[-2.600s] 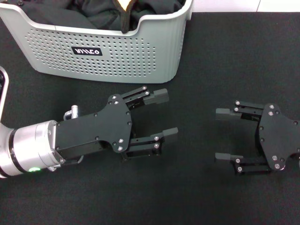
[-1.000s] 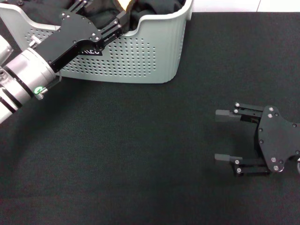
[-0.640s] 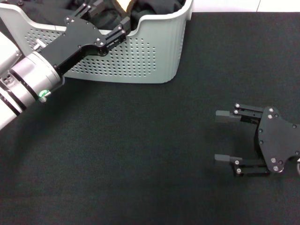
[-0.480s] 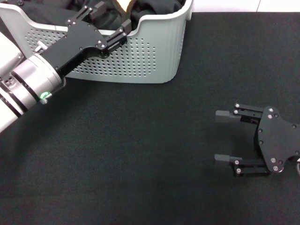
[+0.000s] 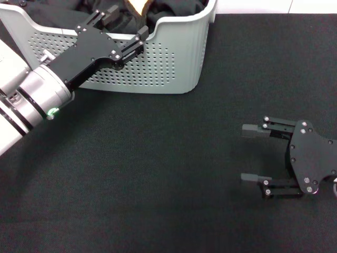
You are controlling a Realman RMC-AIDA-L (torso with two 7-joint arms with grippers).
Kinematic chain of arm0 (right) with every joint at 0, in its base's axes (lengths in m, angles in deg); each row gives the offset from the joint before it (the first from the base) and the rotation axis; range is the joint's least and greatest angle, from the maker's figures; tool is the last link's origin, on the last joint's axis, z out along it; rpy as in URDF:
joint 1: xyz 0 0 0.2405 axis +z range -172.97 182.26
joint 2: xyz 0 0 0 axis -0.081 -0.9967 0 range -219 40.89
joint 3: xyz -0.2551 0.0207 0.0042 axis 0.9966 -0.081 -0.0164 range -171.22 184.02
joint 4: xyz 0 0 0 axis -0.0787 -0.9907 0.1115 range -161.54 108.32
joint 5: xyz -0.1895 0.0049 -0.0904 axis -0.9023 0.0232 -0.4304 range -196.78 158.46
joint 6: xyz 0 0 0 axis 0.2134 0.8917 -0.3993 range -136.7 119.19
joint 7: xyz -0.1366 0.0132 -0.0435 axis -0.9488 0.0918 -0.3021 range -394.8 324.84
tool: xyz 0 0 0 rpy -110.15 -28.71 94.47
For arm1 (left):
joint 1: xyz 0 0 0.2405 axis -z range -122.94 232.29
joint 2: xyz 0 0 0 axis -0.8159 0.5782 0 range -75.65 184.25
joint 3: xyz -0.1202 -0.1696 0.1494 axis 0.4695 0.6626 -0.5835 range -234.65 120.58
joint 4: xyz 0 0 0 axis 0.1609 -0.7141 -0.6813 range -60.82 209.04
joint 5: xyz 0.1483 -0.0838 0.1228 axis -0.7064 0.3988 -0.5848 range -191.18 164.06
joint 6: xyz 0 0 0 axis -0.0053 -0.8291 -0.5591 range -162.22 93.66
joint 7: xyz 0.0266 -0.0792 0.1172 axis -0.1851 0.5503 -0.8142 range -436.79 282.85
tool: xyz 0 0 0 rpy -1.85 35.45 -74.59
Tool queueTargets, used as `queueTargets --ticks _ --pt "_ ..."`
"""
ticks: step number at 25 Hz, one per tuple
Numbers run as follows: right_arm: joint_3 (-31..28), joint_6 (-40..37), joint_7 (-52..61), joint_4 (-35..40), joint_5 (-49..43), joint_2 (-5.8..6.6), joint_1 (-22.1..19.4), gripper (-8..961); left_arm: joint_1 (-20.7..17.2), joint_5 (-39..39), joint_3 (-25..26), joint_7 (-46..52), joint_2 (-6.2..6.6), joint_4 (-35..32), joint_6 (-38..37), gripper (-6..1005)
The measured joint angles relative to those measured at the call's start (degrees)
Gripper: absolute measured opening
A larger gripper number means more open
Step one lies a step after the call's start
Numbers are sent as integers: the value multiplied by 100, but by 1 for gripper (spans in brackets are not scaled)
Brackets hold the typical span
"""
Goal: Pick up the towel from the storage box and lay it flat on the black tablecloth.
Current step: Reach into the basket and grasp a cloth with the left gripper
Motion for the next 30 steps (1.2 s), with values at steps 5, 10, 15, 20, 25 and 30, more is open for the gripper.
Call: queueTargets --ticks 5,10,15,20,25,30 --pt "0 10 0 -35 7 0 0 771 -19 97 -19 -13 1 5 8 653" --pt "0 6 0 -36 9 0 0 771 -33 57 -37 -54 1 4 -30 644" --pt "0 -2 -38 -43 9 0 0 771 -82 102 -108 -502 -11 89 -145 634" --pt "0 -2 -58 -45 9 0 -1 770 -63 117 -84 -798 -21 251 -303 493" --pt "0 -3 -60 -45 9 0 0 770 -52 279 -71 -830 -24 258 -301 275" --pt "0 -10 -61 -45 9 0 8 770 -33 650 -84 -848 -26 331 -308 133"
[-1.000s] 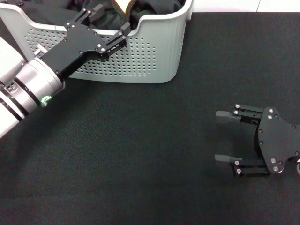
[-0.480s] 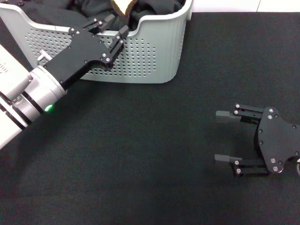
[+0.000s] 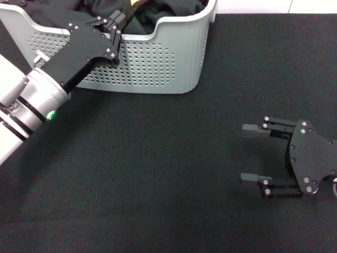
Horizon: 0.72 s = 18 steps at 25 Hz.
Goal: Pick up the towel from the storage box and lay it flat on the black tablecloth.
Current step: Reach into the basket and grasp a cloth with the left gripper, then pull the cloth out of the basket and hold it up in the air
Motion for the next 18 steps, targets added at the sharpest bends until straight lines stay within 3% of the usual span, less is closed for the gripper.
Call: queueTargets --ticks 11,18 --pt "0 5 0 0 -1 0 27 769 31 212 -2 114 5 32 -257 34" --pt "0 8 0 -1 -1 0 30 769 -35 289 17 1082 64 -9 -759 20"
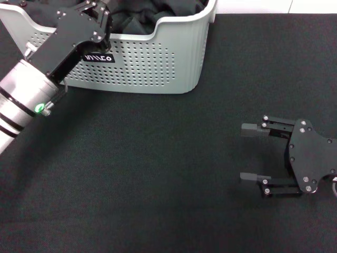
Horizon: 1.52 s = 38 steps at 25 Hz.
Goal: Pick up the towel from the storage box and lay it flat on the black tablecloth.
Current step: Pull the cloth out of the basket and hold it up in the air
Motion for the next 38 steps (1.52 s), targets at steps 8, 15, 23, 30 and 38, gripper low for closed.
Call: queueTargets --ticks 8,15,23,30,38 --pt "-109 -8 -37 -144 0 0 9 769 -367 0 -30 1788 24 -731 -1640 6" --pt "-162 -10 -83 -243 0 0 19 769 -556 588 -222 3195 1 -1405 -3114 6" --pt "-217 -15 -145 -309 289 -12 53 768 -810 2082 -1978 3675 17 -2549 -3165 5" --pt "-143 29 -118 -309 981 -34 142 768 -849 2475 -2596 3423 10 -2953 -3165 5" --pt "416 57 -110 -302 1694 -63 292 768 -832 2543 -3074 2412 -27 -2228 -3164 4"
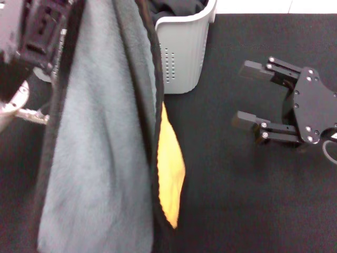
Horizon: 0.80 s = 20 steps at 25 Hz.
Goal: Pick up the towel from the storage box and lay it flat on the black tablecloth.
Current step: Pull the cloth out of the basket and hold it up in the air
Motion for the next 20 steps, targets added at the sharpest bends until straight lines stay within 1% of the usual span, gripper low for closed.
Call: queueTargets --ticks 2,6,10,12,16,20 --pt "58 0 0 1 54 -4 23 768 -8 8 -238 -218 -1 35 0 5" --pt "307 -110 0 0 527 -14 63 768 -7 72 -799 -835 -20 184 7 5" --pt "551 -312 -34 -8 1005 -17 84 768 37 506 -1461 -1596 -30 414 74 5" --pt "628 -421 -32 -10 1113 -19 127 767 78 737 -1700 -1823 -26 491 238 5" --pt "873 -579 -11 -12 1310 -41 273 767 136 865 -1916 -2138 -30 500 612 6" --pt "993 -535 7 48 1412 -49 339 767 171 1123 -2206 -2431 -33 526 858 6"
